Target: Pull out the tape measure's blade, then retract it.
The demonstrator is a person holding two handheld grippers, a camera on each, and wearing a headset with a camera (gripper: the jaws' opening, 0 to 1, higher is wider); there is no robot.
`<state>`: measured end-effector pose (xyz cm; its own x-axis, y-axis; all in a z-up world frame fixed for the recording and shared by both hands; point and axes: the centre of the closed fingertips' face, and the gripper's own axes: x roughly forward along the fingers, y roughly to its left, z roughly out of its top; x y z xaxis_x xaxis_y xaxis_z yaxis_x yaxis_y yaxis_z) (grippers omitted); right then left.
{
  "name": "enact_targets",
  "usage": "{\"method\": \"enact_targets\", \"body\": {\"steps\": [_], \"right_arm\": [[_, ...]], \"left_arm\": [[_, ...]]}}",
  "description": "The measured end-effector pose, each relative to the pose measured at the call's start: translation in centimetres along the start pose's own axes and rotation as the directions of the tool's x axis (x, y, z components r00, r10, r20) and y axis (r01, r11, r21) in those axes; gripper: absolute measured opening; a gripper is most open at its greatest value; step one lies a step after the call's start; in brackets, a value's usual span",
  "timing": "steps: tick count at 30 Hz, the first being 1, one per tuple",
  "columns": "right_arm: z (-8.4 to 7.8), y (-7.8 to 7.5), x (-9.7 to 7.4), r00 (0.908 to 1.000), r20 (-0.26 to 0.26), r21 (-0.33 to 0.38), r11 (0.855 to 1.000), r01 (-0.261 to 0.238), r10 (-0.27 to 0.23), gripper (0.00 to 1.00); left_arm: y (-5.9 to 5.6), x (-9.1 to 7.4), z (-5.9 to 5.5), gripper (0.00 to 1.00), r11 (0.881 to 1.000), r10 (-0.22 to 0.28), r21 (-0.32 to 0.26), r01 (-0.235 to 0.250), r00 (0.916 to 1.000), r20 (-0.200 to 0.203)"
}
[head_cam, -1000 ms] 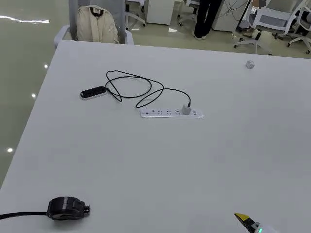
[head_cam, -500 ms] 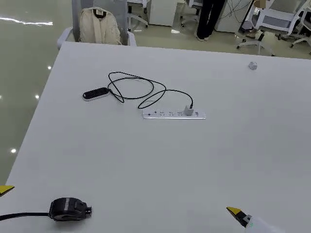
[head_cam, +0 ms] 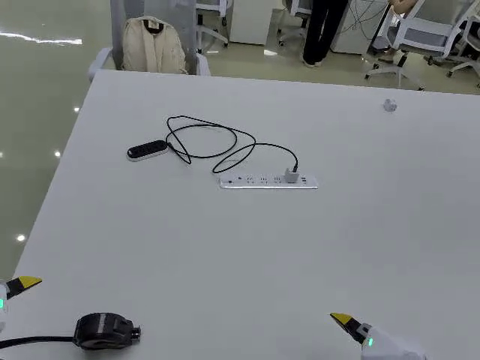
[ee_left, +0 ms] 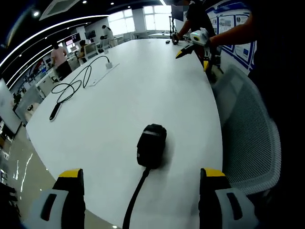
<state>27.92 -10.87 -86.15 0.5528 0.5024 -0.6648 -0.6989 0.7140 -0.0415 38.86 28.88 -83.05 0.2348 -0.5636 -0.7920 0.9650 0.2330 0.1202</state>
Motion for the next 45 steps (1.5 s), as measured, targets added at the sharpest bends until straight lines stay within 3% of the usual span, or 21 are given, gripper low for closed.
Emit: {"method": "enact_targets", "body": {"steps": [8,9,15,24,45], "right_arm": [[0.4,0.3,0.6,0.9998,0.000,-0.013,1.000,-0.021,0.021,1.00],[0.7,0.3,1.3,0.9995,-0.001,-0.032,0.999,-0.033,0.033,1.00],[2.1,0.9,2.8,0.9982,0.019,-0.064,0.996,-0.056,0.057,1.00],[3.5,2.1,4.6,0.9951,0.026,-0.094,0.991,-0.092,0.095,1.00],[5.6,3.1,6.8,0.9899,0.032,-0.133,0.982,-0.133,0.138,0.99]], "left_arm": [[0.0,0.4,0.7,0.97,1.000,-0.021,0.016,0.021,0.9998,0.007],[0.0,1.0,1.0,0.97,0.999,-0.045,0.019,0.045,0.9990,-0.001],[-0.4,1.8,1.4,0.95,0.996,-0.080,0.034,0.081,0.9966,-0.017],[0.0,2.0,2.0,0.94,0.997,-0.067,0.043,0.067,0.9977,-0.002],[-0.5,2.8,2.4,0.94,0.997,-0.068,0.042,0.067,0.9976,0.014]]}}
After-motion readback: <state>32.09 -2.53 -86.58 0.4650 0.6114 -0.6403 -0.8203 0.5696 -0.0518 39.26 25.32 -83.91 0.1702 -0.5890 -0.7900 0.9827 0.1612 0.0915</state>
